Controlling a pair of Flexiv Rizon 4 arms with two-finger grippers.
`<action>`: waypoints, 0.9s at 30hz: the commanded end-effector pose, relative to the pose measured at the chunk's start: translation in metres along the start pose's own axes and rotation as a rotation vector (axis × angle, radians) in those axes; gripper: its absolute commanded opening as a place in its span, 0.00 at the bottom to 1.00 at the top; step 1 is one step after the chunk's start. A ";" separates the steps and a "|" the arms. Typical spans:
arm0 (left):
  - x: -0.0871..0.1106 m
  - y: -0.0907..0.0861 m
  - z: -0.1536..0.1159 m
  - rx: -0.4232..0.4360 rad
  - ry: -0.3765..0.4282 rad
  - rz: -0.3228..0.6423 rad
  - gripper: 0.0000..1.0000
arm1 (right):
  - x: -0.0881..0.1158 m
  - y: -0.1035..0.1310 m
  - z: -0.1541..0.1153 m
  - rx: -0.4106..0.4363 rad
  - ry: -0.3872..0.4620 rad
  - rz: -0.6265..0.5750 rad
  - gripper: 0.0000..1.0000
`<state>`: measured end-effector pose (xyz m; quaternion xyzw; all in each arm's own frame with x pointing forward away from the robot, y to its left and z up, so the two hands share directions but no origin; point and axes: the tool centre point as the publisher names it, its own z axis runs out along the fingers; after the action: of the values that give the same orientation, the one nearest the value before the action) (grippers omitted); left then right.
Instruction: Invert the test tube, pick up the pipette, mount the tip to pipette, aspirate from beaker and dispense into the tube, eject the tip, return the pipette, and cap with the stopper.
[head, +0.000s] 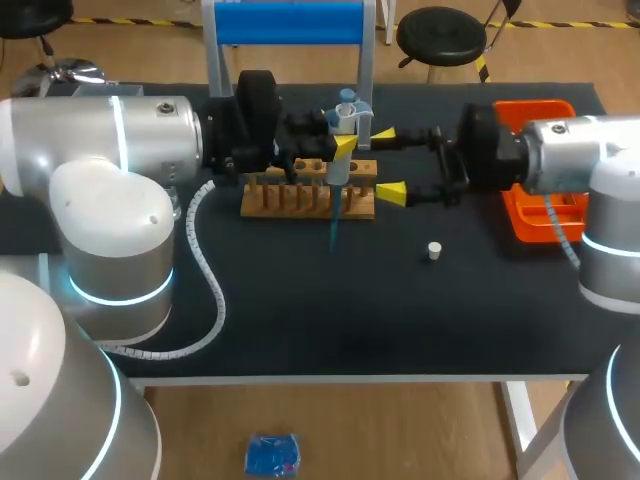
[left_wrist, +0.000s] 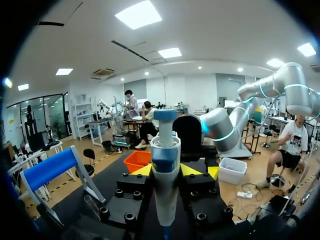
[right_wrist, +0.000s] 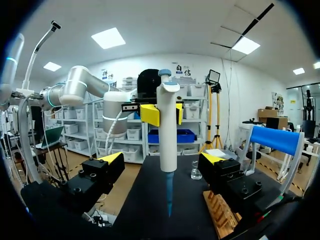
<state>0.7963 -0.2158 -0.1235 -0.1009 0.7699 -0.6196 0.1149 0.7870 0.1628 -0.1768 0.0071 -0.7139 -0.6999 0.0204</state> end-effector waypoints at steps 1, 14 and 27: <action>0.000 -0.001 -0.001 -0.001 0.002 -0.001 0.00 | -0.005 0.001 0.013 0.001 0.005 0.009 1.00; 0.000 -0.001 -0.001 -0.001 0.002 -0.001 0.00 | -0.005 0.008 0.036 -0.020 -0.011 0.026 1.00; 0.000 -0.001 -0.001 -0.001 0.002 -0.001 0.00 | -0.006 0.014 0.056 -0.023 -0.024 0.016 1.00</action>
<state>0.7963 -0.2158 -0.1235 -0.1009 0.7700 -0.6195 0.1149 0.7914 0.2133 -0.1644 -0.0050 -0.7070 -0.7069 0.0211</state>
